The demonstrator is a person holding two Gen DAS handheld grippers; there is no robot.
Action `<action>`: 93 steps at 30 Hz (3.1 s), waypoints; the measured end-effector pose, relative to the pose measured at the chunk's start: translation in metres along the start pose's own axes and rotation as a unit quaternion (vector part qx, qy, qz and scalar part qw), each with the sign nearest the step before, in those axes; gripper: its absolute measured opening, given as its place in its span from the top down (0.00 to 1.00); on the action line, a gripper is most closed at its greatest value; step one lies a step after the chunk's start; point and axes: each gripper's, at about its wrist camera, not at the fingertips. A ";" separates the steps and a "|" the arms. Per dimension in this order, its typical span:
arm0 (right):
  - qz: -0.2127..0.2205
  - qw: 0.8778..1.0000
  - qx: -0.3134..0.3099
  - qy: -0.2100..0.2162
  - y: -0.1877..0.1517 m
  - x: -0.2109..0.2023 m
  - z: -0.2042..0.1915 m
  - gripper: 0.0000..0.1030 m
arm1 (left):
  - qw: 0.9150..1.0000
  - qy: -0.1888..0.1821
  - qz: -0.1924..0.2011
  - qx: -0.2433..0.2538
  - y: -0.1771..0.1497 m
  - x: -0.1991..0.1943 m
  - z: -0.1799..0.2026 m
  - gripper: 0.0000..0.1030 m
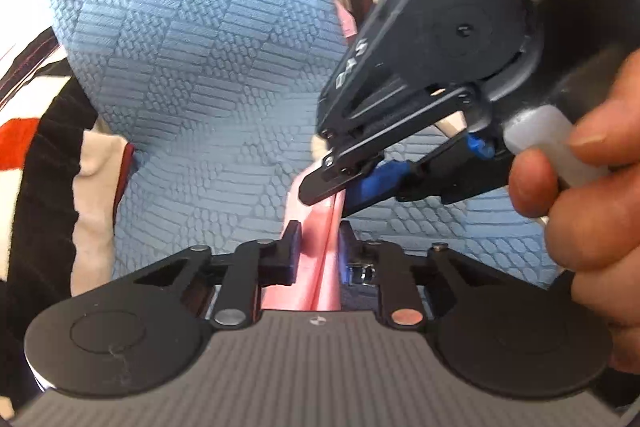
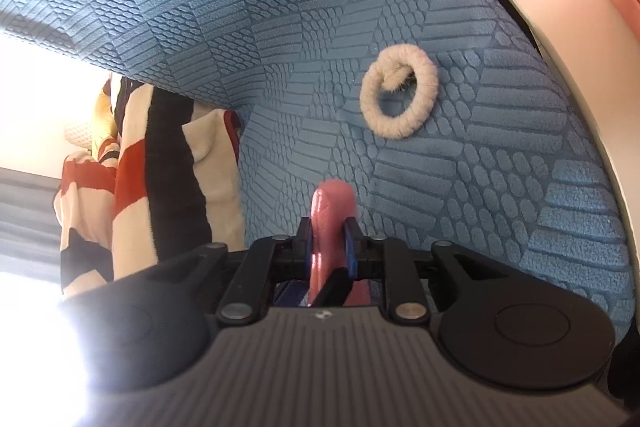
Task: Organize objects
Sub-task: 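Grasp the pink tube with the left tool while the right tool releases it, then grasp the cream rope ring with the right tool, then slide the rope ring onto the pink tube held by the left tool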
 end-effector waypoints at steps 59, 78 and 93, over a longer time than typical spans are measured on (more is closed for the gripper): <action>0.169 0.957 -0.218 -0.087 -0.010 -0.073 -0.113 0.89 | 0.959 -0.148 0.019 -0.243 -0.015 -0.007 -0.062 0.81; 0.142 0.977 -0.125 -0.098 -0.038 -0.075 -0.095 0.87 | 0.977 -0.108 0.081 -0.168 -0.006 -0.057 -0.040 0.81; 0.163 0.976 -0.124 -0.075 -0.041 -0.087 -0.102 0.66 | 0.973 -0.112 0.095 -0.177 -0.007 -0.057 -0.040 0.81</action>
Point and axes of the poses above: each gripper's, at about its wrist camera, not at the fingertips, and x roughly the way its jaws point, z to its right, y to its top, and after that the axes turned 9 degrees about x, right-handed
